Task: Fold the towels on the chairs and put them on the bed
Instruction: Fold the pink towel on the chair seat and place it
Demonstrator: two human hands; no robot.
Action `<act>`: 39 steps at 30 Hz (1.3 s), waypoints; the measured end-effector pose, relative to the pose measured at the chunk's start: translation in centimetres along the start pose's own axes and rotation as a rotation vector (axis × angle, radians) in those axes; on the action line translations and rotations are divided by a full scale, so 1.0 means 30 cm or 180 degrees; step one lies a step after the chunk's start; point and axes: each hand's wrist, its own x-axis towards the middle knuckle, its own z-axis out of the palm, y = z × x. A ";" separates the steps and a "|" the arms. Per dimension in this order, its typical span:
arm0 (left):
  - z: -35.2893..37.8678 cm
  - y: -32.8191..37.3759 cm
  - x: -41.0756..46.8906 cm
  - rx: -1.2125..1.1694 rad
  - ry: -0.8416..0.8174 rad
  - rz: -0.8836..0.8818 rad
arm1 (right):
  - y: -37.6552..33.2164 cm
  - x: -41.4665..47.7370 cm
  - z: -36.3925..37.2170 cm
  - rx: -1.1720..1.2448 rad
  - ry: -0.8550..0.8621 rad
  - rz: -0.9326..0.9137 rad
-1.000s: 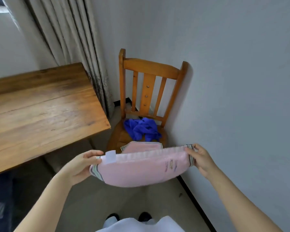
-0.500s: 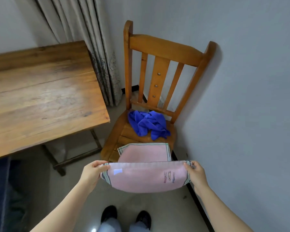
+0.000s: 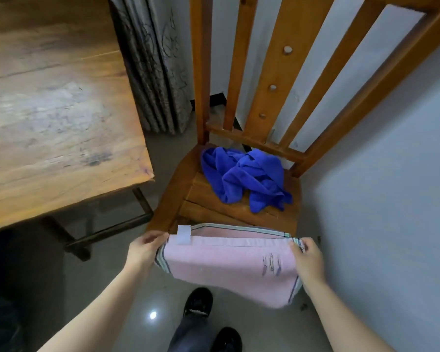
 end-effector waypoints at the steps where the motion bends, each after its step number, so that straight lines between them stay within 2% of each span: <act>1: 0.028 -0.015 0.028 0.0047 0.0004 -0.0062 | 0.013 0.035 0.025 0.0007 0.0066 0.0053; 5: 0.161 -0.087 0.097 0.0147 -0.0011 -0.0177 | 0.090 0.127 0.100 -0.0033 0.0140 0.0391; 10: 0.260 -0.154 0.195 0.0741 0.0213 -0.0104 | 0.166 0.172 0.187 -0.0136 0.0287 0.0528; 16: 0.266 -0.187 0.153 0.1657 0.0214 0.0430 | 0.137 0.147 0.216 0.0027 0.0622 0.0726; 21: 0.249 -0.212 0.177 0.2044 0.0522 0.0362 | 0.129 0.165 0.218 -0.0007 0.0676 0.0832; 25: 0.235 -0.213 0.186 0.2109 0.0516 0.0411 | 0.135 0.182 0.212 -0.0239 0.0630 0.0883; 29: 0.213 -0.214 0.207 0.2325 0.0330 0.0421 | 0.162 0.206 0.190 -0.0340 0.0340 0.0930; 33: 0.167 -0.171 0.188 0.1845 -0.0113 0.0592 | 0.144 0.184 0.114 0.0222 0.0041 0.0917; 36: 0.086 -0.131 0.123 0.1634 -0.0327 0.0993 | 0.134 0.126 0.025 0.0436 -0.0392 0.0825; 39: -0.028 -0.063 -0.002 0.1804 -0.0391 0.1680 | 0.081 0.021 -0.116 0.0286 -0.0904 0.0645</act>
